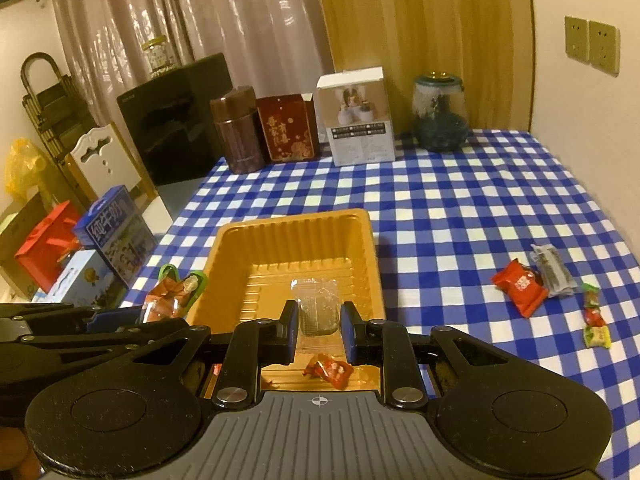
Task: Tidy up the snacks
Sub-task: 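Carry the cookie packet and green snack bag over the orange tray, then open the left gripper to drop the green bag while the right releases the cookie packet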
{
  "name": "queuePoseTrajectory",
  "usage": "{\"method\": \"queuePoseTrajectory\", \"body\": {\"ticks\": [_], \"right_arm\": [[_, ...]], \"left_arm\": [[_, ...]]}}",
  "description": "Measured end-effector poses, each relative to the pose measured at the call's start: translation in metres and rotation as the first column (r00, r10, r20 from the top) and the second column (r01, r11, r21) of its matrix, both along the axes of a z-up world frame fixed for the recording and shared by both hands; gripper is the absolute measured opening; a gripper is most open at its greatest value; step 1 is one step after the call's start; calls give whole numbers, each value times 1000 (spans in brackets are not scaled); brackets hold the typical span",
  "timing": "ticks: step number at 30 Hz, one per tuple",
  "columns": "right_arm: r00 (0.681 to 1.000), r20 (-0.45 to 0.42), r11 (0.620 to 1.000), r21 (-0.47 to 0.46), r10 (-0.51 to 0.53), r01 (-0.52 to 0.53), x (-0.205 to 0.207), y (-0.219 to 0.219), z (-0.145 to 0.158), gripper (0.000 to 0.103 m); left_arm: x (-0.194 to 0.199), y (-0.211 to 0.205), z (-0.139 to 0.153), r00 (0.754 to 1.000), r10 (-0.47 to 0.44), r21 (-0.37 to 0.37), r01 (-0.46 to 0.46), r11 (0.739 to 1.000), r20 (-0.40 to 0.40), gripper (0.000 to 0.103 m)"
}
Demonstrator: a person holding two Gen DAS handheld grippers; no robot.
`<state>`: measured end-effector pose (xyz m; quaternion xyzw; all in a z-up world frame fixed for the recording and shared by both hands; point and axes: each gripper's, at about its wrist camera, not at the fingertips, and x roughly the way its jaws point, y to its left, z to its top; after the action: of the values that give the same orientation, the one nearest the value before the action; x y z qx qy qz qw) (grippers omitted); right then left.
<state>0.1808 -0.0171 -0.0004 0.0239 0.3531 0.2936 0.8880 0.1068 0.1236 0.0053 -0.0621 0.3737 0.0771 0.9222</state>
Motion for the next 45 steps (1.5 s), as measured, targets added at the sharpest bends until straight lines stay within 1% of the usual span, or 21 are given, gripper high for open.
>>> {"method": "queuePoseTrajectory", "body": {"ticks": [11,19,20,21,22,25,35,45], "right_arm": [[999,-40,1000,7,11,-11,25,15,-22,23],[998,-66,1000,13,4,-4,38,17,-34,23],[998,-68,1000,15,2,-1,37,17,-35,23],[997,-71,1000,16,-1,2,38,16,-36,23],[997,-73,1000,16,-3,4,38,16,-36,23],[997,-79,1000,19,-7,8,38,15,-38,23],[996,-83,999,34,7,-5,33,17,-34,23],[996,-89,998,58,24,-19,34,24,-35,23]], "left_arm": [[28,12,-26,999,21,-12,-21,1000,-39,26],[42,17,-36,999,21,-27,-21,999,-28,27],[43,19,-37,999,25,-36,-26,999,-24,28],[43,19,-38,1000,21,-44,-22,999,-18,35],[43,20,-38,1000,20,-45,-21,999,-15,37],[41,21,-38,999,29,-28,-30,999,-16,37],[23,31,-36,997,75,-25,-76,997,-26,38],[20,33,-35,997,76,-25,-76,997,-23,39]]}}
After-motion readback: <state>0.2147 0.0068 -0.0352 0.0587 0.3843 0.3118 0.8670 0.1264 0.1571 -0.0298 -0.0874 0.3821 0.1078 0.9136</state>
